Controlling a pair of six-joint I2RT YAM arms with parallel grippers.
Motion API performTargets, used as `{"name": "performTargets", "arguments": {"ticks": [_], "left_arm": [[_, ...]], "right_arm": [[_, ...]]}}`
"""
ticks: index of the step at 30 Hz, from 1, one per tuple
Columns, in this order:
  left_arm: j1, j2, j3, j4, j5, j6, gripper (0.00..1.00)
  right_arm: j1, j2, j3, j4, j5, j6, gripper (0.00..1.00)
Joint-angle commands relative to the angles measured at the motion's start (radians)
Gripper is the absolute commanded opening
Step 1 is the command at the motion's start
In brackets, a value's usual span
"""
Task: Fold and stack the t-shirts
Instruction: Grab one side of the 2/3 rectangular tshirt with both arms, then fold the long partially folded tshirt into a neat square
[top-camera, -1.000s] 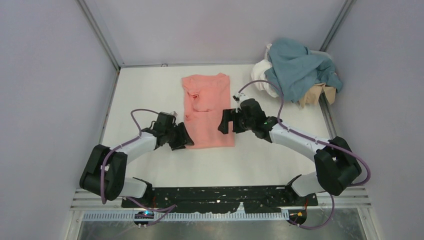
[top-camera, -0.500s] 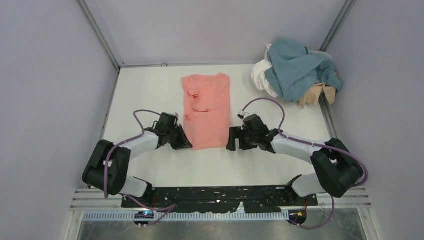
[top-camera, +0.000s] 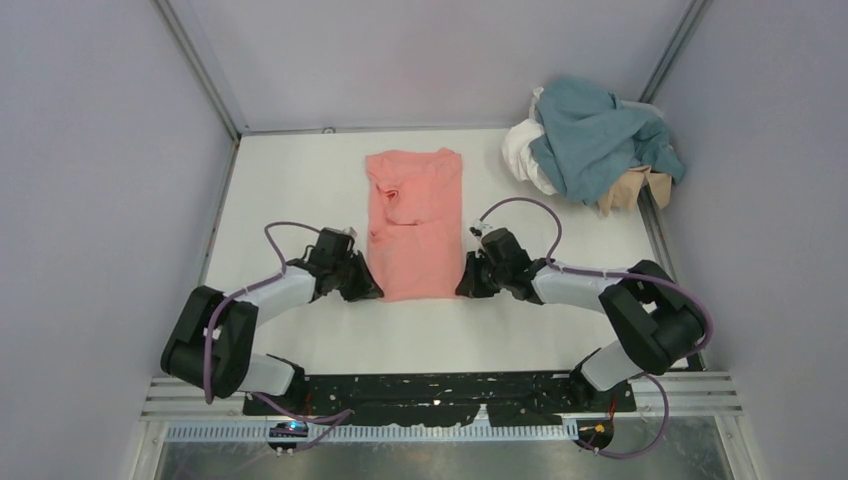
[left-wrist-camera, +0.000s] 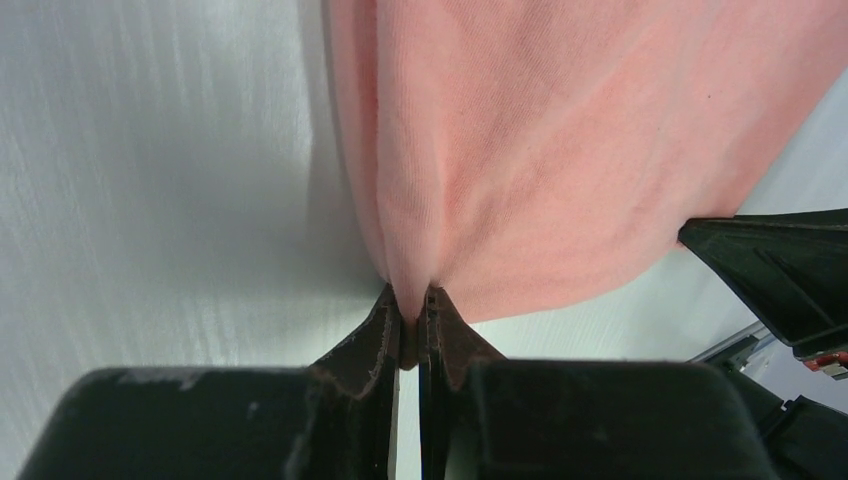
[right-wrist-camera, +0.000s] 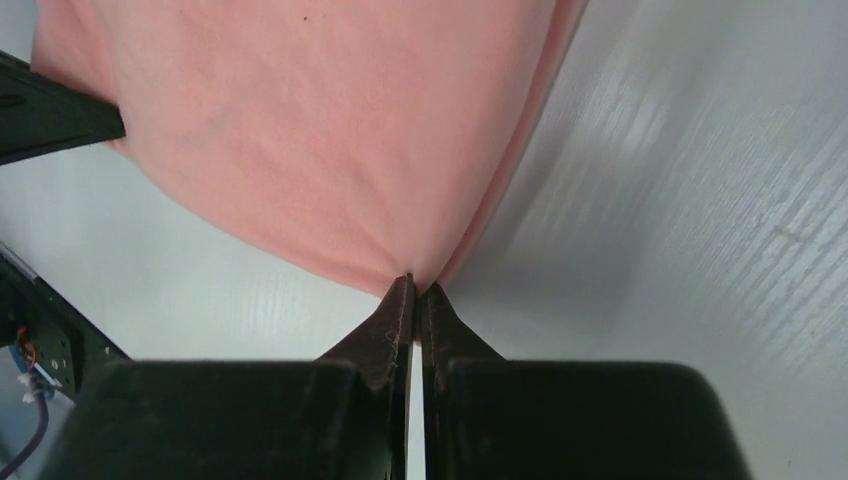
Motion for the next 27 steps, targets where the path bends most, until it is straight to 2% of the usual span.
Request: {"name": "performTargets", "arguments": {"ticks": [1, 5, 7, 12, 16, 20, 24, 27], "left_arm": [[-0.006, -0.113, -0.072, -0.012, -0.020, 0.020, 0.00], [-0.031, -0.300, -0.150, -0.126, -0.043, -0.001, 0.00], [-0.082, -0.465, -0.174, -0.205, -0.074, -0.020, 0.00], [-0.153, -0.785, -0.109, -0.450, -0.114, -0.021, 0.00], [-0.161, -0.947, -0.064, -0.474, -0.106, -0.014, 0.00], [-0.161, -0.931, -0.031, -0.398, -0.132, -0.001, 0.00], [-0.159, -0.801, 0.037, -0.328, -0.171, 0.027, 0.00], [-0.146, -0.666, 0.120, -0.274, -0.201, 0.060, 0.00]], "right_arm": [[0.029, -0.102, -0.027, -0.071, -0.083, 0.015, 0.06], [0.057, -0.213, -0.033, -0.250, -0.161, -0.010, 0.06], [0.068, -0.288, -0.050, -0.344, -0.197, -0.011, 0.06], [0.090, -0.475, -0.044, -0.527, -0.423, -0.043, 0.06], [0.091, -0.576, 0.012, -0.660, -0.452, -0.087, 0.06], [0.073, -0.604, 0.088, -0.677, -0.454, -0.091, 0.06], [-0.005, -0.582, 0.153, -0.683, -0.419, -0.104, 0.06], [-0.111, -0.556, 0.182, -0.654, -0.423, -0.100, 0.05]]}}
